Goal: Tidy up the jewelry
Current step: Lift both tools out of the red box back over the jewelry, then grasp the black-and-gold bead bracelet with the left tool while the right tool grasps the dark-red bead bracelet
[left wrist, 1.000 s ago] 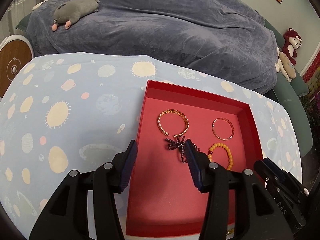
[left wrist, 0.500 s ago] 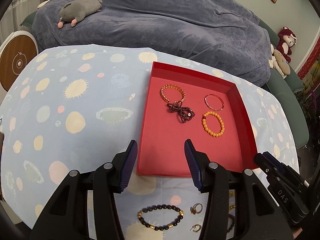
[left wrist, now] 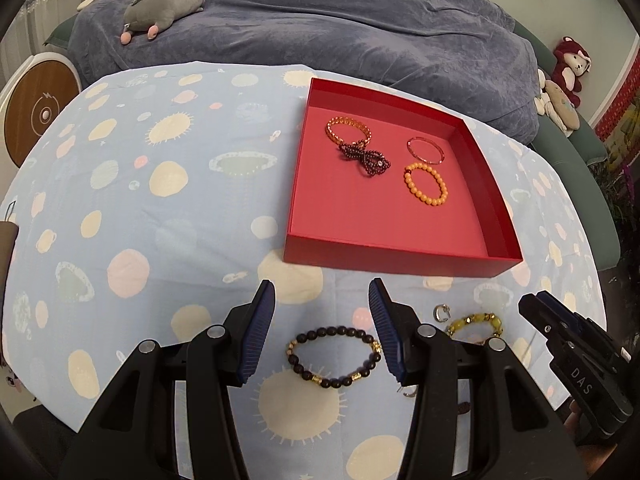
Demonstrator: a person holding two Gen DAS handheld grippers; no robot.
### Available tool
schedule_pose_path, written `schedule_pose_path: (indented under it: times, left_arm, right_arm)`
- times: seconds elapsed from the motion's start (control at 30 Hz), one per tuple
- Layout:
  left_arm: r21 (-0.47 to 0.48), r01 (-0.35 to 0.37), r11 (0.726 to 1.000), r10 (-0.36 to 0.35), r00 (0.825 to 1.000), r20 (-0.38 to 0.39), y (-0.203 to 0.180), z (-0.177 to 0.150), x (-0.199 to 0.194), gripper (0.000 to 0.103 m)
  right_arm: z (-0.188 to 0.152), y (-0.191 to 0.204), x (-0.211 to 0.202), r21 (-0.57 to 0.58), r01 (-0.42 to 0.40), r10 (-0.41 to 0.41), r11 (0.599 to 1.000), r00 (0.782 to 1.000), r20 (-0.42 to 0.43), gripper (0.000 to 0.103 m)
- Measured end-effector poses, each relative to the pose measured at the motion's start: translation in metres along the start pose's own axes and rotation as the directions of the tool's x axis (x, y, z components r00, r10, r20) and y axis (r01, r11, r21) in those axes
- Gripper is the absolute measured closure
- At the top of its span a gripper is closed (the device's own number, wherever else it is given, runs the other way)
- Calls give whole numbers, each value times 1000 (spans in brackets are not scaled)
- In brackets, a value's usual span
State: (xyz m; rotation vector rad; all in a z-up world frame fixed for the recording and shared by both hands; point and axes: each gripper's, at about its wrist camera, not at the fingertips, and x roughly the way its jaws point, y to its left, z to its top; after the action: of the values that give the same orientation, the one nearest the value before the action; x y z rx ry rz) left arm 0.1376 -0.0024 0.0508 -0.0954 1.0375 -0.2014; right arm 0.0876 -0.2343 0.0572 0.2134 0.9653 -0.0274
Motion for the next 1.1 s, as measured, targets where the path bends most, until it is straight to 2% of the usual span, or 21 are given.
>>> schedule_pose_path:
  times: [0.5,0.9,1.1]
  left_arm:
    - [41,-44,998,46,997,-64,1,-50,17,56]
    - [36,-73,997,76,993,-87,8,-57,35,56]
    - [58,-88,994,92,993,-72,4,-53,41,57]
  right_arm:
    - [-64,-2,9,3,14,-13,1000,994,-109,73]
    - [-72,0,23,-10,11,-12,1000,990,-144,73]
    - [-71,0,25,-12,9,-10,1000,990,-140,73]
